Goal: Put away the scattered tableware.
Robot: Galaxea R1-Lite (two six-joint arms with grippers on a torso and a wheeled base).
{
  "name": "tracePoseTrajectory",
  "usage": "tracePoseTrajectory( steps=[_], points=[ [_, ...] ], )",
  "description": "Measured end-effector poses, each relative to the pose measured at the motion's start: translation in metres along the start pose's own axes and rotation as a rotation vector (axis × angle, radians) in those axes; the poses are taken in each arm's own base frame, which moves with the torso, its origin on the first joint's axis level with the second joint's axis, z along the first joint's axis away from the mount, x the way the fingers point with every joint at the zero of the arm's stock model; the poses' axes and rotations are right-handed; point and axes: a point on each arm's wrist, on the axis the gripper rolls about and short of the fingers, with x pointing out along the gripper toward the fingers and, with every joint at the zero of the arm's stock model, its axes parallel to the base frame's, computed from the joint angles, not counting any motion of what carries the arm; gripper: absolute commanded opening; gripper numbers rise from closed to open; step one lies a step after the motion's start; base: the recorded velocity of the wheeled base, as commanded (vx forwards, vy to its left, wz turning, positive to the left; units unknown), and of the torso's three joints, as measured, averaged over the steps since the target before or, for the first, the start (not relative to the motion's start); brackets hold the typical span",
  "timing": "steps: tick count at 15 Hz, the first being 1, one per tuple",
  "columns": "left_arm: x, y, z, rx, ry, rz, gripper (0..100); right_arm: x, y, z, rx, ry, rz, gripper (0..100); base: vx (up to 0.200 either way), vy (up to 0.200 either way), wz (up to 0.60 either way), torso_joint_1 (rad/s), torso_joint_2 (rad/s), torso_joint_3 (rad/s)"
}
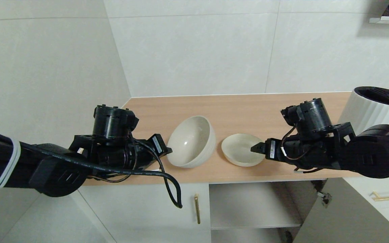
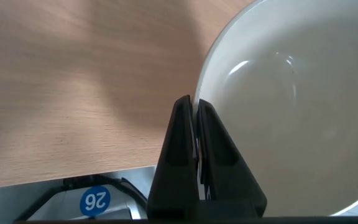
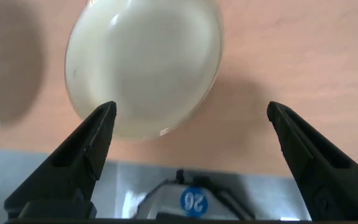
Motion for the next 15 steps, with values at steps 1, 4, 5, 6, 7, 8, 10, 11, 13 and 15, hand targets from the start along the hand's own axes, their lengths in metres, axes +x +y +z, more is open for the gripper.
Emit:
tracePoseTrajectory(
  steps=[1, 4, 5, 6, 7, 8, 10, 11, 13, 15],
  points=[
    [0.0, 0.0, 0.0, 0.0, -0.001, -0.002, 0, 0.001, 0.001, 0.002, 0.0, -0.022, -0.02, 100, 0.0, 0.0, 0.0, 0.0, 0.0, 0.0],
    [-0.001, -0.001, 0.0, 0.001, -0.002, -0.003, 0, 0.01, 0.005, 0.004, -0.004, -0.088, -0.132, 100, 0.0, 0.0, 0.0, 0.0, 0.0, 0.0],
    [-0.001, -0.001, 0.0, 0.001, -0.003, -0.003, 0, 0.016, 0.005, 0.004, -0.007, -0.099, -0.165, 100, 0.0, 0.0, 0.0, 0.0, 0.0, 0.0],
    [-0.001, -0.001, 0.001, 0.001, -0.004, -0.003, 0, 0.022, 0.006, 0.002, -0.012, -0.105, -0.194, 100, 0.0, 0.0, 0.0, 0.0, 0.0, 0.0],
    [-0.001, -0.001, 0.0, 0.001, -0.003, -0.004, 0, 0.027, 0.006, 0.001, -0.016, -0.101, -0.207, 100, 0.0, 0.0, 0.0, 0.0, 0.0, 0.0],
    [-0.001, -0.001, 0.0, 0.001, -0.004, -0.003, 0, 0.031, 0.006, -0.001, -0.021, -0.094, -0.213, 100, 0.0, 0.0, 0.0, 0.0, 0.0, 0.0],
    [-0.002, -0.001, 0.001, 0.001, -0.005, -0.004, 0, 0.037, 0.006, -0.005, -0.026, -0.081, -0.221, 100, 0.0, 0.0, 0.0, 0.0, 0.0, 0.0],
    [-0.002, -0.001, 0.001, 0.001, -0.005, -0.004, 0, 0.039, 0.006, -0.006, -0.028, -0.077, -0.223, 100, 0.0, 0.0, 0.0, 0.0, 0.0, 0.0],
    [-0.002, -0.001, 0.001, 0.001, -0.005, -0.004, 0, 0.042, 0.005, -0.008, -0.032, -0.068, -0.228, 100, 0.0, 0.0, 0.0, 0.0, 0.0, 0.0],
    [-0.002, -0.001, 0.001, 0.001, -0.005, -0.004, 0, 0.044, 0.005, -0.009, -0.035, -0.062, -0.231, 100, 0.0, 0.0, 0.0, 0.0, 0.0, 0.0]
  ],
)
